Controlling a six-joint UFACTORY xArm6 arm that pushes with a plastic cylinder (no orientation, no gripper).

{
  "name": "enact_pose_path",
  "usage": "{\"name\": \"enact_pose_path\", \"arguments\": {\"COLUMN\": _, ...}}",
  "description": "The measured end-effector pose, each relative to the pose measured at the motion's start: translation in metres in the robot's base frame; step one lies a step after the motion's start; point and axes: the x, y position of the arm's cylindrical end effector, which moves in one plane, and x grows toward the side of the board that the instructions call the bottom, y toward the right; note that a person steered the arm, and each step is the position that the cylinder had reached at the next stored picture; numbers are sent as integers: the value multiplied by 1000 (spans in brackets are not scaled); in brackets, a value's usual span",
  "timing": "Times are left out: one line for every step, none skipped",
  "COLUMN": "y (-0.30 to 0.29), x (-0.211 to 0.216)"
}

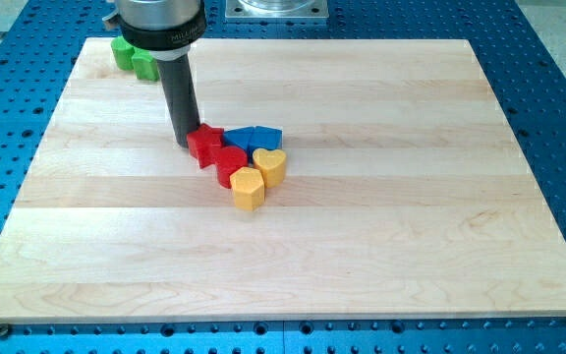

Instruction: Separate the green blocks from each other

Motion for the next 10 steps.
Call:
{"name": "enact_pose_path", "arguments": {"y": -28, "x": -5}}
{"name": "enact_pose_path", "arguments": {"y": -162, "x": -13}}
{"name": "enact_pose_path", "arguments": {"y": -189, "x": -57}}
{"name": "enact_pose_path", "arguments": {"y": -188, "x": -154}}
{"name": "enact_pose_path", "arguments": {"y": -185, "x": -209}}
{"name": "enact_pose_path", "arguments": {"y": -113, "x": -190}}
{"name": "enact_pose_path", "arguments": {"y": -74, "x": -106}}
{"name": "enact_pose_path", "arguments": {"y": -85, "x": -125}}
{"name": "enact_pose_path", "arguments": {"y": -80, "x": -134}}
{"name": "enact_pose_path", "arguments": {"y": -51, "x": -89}}
